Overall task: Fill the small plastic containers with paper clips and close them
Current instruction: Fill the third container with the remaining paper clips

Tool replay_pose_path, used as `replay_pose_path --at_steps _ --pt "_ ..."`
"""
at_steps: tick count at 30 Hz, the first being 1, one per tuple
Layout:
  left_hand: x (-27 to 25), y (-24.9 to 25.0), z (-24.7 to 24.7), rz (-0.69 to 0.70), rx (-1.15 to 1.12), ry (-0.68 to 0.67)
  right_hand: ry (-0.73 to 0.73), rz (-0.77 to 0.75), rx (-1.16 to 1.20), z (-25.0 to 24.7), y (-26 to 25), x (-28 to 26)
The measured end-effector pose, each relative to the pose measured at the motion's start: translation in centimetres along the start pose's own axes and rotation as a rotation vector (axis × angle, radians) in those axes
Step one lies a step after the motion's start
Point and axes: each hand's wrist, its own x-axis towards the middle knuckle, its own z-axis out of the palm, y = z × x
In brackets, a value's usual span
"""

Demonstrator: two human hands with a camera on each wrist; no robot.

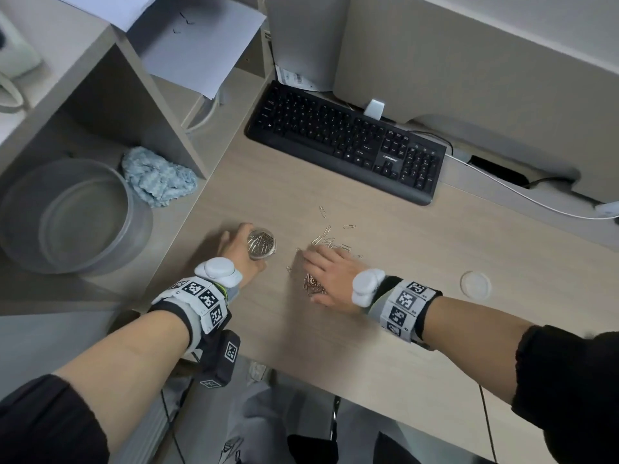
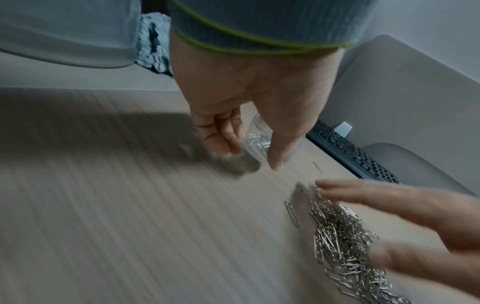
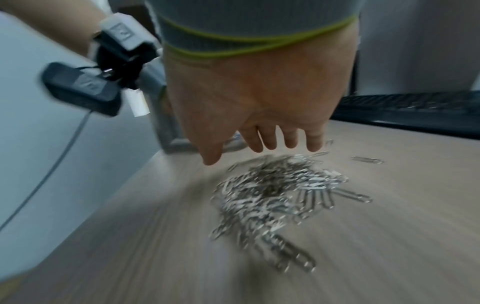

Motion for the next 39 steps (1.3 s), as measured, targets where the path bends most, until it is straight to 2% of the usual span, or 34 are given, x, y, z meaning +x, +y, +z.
replay_pose_path --at_steps 3,7,12,14,20,24,30,36,39 --pt "-0.5 0.3 0.2 -0.008 0.003 -0.002 0.094 0.14 0.091 -1.8 2.5 1.0" --pt "-1.0 0.6 0.1 -0.008 0.011 -0.009 0.085 0.327 0.076 -2.3 5.5 1.7" --pt "-1.7 1.2 -0.2 0.008 -0.007 -0.039 -0.015 0.227 0.055 0.3 3.0 -0.4" --pt "-1.9 1.4 -0.1 0.018 -0.021 -0.04 0.006 0.212 0.102 0.6 2.9 -1.0" --pt "-2.7 1.8 -0.4 0.009 -0.003 -0.036 0.168 0.314 0.118 -2.7 5.4 2.5" --pt "-3.1 2.0 -0.6 -0.011 0.003 -0.041 0.129 0.311 0.097 -2.9 4.5 5.0" --pt "-3.4 2.4 -1.0 0.01 0.014 -0.027 0.045 0.195 0.098 -0.9 2.3 2.1" --pt "-3.6 2.6 -0.9 0.015 0.025 -0.031 0.125 0.311 0.211 -2.4 3.4 2.6" --pt "-3.8 2.2 -1.0 0.009 0.031 -0.039 0.04 0.291 0.158 -1.8 3.0 2.3"
